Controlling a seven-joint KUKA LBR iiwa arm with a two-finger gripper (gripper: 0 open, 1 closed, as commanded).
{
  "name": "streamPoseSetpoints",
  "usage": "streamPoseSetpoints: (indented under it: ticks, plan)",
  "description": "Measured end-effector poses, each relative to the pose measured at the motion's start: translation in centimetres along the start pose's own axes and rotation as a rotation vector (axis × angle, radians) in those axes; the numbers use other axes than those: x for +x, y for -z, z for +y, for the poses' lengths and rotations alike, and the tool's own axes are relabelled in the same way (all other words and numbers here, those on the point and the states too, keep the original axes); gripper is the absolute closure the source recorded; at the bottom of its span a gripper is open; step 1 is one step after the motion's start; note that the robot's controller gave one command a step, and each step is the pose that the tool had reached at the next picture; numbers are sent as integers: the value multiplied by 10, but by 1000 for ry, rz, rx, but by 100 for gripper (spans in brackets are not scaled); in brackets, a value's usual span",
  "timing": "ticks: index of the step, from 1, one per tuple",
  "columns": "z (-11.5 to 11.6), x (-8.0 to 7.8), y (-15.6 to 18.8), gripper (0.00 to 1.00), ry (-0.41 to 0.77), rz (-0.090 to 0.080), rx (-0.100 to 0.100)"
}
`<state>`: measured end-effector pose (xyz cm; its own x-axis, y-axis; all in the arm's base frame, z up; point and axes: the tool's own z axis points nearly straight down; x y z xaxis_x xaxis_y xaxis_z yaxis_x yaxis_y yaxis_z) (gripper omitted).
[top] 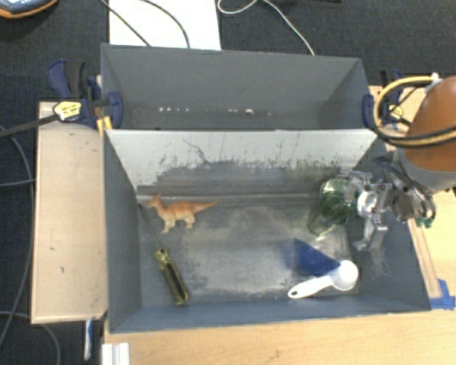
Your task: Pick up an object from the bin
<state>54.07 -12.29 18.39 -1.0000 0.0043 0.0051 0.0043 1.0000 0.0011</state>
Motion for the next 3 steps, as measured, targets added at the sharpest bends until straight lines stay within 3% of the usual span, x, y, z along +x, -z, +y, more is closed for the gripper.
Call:
streamPoseSetpoints:
  ticks: [1, 2, 3]
  plan:
    - [1, -2, 5, 0, 6, -8, 2]
    - [35, 25, -117, 0, -87, 3, -2]
    - [42, 33, -37, 0, -191, -11, 1]
